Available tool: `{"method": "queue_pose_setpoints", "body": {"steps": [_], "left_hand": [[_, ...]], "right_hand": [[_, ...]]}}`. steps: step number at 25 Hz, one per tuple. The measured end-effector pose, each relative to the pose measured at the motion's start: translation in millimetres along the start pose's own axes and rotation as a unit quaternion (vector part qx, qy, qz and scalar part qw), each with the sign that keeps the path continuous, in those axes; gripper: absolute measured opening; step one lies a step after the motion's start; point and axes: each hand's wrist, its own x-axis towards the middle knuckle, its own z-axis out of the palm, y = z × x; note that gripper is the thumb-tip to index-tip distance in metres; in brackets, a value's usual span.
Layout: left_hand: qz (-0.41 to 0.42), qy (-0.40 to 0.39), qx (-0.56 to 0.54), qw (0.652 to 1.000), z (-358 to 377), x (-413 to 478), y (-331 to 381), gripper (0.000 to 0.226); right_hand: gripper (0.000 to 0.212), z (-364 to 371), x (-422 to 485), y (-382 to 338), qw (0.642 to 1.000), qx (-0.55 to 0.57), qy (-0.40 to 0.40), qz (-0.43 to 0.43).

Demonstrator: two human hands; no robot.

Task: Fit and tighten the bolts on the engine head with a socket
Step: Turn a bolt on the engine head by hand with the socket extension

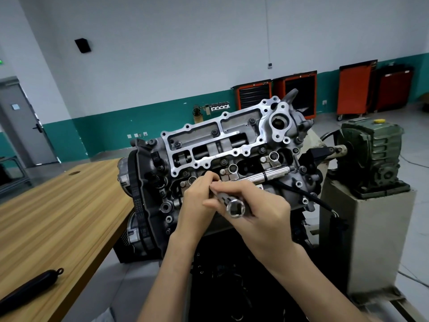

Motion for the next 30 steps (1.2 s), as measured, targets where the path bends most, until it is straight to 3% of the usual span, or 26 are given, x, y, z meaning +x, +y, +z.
{"method": "queue_pose_setpoints", "body": {"steps": [2, 4, 6, 10, 12, 14, 19, 23, 27, 30], "left_hand": [[0.001, -0.003, 0.031, 1.0, -0.5, -0.6, 1.7, 0.009], [0.004, -0.003, 0.036, 0.999, 0.9, 0.5, -1.0, 0.008], [-0.015, -0.006, -0.008, 1.0, 0.5, 0.4, -0.4, 0.009], [0.012, 0.008, 0.065, 0.998, 0.9, -1.5, 0.8, 0.007], [0.014, -0.001, 0.07, 0.997, 1.5, 0.0, -1.0, 0.011], [-0.008, -0.012, 0.007, 1.0, 1.0, -0.1, -1.2, 0.007], [0.013, 0.014, 0.034, 0.999, -0.8, -2.2, 2.7, 0.012], [-0.01, 0.006, -0.02, 1.0, 1.6, -2.1, 0.4, 0.012], [0.016, 0.012, 0.015, 1.0, 0.0, -2.8, 0.3, 0.008], [0.01, 0.01, -0.008, 1.0, 0.7, -2.2, 0.9, 0.013]], "right_hand": [[0.02, 1.7, -1.8, -3.4, 0.999, 0.042, 0.009, 0.029], [0.026, 3.7, -9.1, -9.6, 0.993, 0.102, -0.064, 0.019], [0.03, 1.5, -9.5, -9.2, 0.992, 0.081, -0.097, -0.011], [0.023, -0.9, -0.4, -3.6, 1.0, 0.009, -0.004, 0.021], [0.02, 2.5, -4.6, -7.5, 0.997, 0.06, -0.027, 0.028], [0.026, 3.2, -8.5, -9.9, 0.994, 0.071, -0.078, 0.0], [0.022, -0.9, -1.5, -2.2, 1.0, 0.013, -0.004, 0.02], [0.035, 2.6, -7.6, -9.1, 0.99, 0.082, -0.114, -0.014], [0.027, -2.8, -1.8, -1.5, 1.0, 0.002, -0.024, 0.008], [0.028, 2.2, -8.2, -9.8, 0.997, 0.061, -0.053, -0.004]]}}
